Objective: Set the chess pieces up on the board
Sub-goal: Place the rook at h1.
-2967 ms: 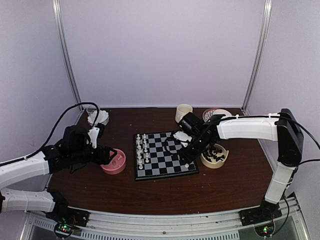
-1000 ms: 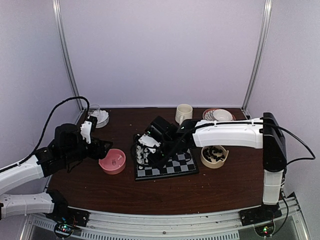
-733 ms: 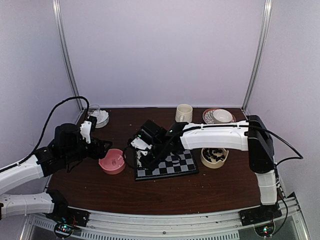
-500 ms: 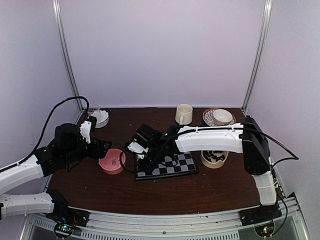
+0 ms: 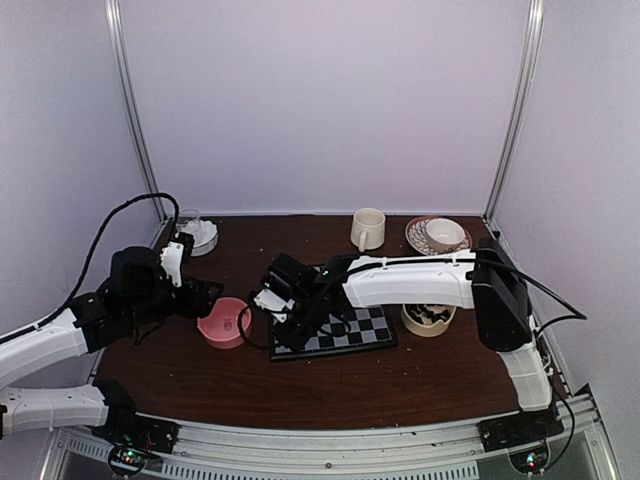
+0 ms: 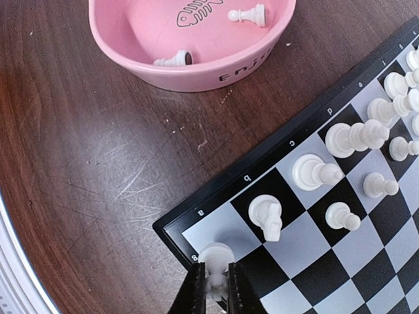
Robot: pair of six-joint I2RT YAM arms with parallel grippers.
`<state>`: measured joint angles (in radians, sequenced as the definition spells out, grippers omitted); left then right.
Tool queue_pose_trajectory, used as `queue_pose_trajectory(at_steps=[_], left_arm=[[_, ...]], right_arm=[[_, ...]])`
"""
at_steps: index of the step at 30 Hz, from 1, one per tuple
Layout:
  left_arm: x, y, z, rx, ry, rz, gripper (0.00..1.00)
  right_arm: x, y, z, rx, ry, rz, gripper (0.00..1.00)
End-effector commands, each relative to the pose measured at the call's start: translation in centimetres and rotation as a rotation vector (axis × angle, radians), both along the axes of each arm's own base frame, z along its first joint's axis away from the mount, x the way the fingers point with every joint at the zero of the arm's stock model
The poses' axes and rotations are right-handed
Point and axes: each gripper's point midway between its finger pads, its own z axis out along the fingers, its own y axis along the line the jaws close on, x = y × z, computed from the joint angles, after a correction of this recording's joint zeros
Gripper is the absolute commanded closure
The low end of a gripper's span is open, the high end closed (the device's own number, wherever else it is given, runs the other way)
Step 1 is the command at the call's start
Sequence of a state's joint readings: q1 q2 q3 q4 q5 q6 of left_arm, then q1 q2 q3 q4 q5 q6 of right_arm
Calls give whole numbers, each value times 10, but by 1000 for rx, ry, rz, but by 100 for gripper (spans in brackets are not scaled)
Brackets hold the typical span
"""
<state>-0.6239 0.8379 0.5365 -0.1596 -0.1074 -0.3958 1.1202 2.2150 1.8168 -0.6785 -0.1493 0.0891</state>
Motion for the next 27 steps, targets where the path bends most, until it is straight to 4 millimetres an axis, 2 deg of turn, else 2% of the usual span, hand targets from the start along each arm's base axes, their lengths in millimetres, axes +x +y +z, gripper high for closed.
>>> queue_pose_trajectory(at_steps=[1,12,19,24,27], left_arm=[[5,-3,19,-28,-39,9,28],[5,-3,19,-26,-35,8,28],[5,-4,19,-26,-34,6,28],[6,-4,18,-26,-32,5,28],[6,-5,17,-24,-29,3,28]], right_arm=[[4,7,-2,-9,-28,-1,92],[7,9,-11,-32,-40,-2,91],[8,9,-13,-39,-45,-2,86],[8,9,-11,-37,-48,-3,75],[8,9,-10,-35,-49,-3,73]])
